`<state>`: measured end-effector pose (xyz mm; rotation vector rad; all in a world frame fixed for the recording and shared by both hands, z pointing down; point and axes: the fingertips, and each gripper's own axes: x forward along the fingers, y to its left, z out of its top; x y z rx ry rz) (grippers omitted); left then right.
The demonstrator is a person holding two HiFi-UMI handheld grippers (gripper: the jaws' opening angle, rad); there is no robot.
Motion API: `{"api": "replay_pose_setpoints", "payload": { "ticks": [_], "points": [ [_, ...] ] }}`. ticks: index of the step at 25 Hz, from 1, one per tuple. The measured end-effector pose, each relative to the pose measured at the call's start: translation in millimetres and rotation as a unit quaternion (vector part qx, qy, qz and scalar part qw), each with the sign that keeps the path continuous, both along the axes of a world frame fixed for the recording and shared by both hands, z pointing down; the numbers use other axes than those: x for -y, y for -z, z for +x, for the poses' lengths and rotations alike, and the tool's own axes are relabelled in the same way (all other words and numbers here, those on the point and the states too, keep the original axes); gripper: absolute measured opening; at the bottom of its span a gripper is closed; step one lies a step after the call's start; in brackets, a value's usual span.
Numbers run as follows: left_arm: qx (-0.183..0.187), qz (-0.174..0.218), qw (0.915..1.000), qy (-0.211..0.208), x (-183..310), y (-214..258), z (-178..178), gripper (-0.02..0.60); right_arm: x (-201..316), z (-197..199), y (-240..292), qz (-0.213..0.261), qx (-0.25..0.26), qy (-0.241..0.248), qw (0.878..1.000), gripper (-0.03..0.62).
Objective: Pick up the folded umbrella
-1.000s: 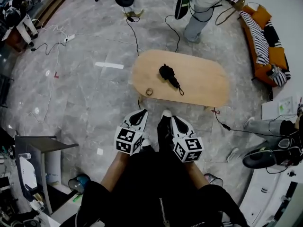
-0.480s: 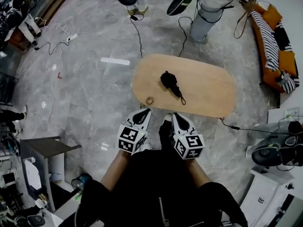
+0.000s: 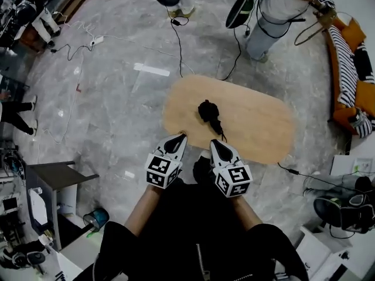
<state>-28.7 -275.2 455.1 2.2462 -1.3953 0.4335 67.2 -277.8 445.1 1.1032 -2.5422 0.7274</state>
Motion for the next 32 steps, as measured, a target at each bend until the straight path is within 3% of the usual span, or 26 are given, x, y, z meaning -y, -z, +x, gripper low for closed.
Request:
{"api": "replay_pose_setpoints", "payload": {
  "ticks": [5,10,17,32],
  "points": [
    [0.008,-0.013,0.9998,0.012,22.3,-7.8,9.9,0.018,30.9,7.2,-8.6,-0.001,-0.01,0.033,0.999,0.023],
    [0.022,-0.021,0.9994,0.012,32.1,-14.5,16.6,0.018,46.1,6.8,-24.5,-0.013,-0.015,0.056,0.998,0.072],
    [0.02,-0.03,0.9993,0.005,45.9,-21.8,16.1,0.018,61.8,-3.6,-39.6,-0.019,-0.028,0.067,0.997,0.16],
    [0.014,-0.061,0.9979,0.015,62.7,-69.6,-2.2,0.018,87.2,-21.3,-114.2,-0.04,-0.085,0.089,0.992,0.244]
  ]
}}
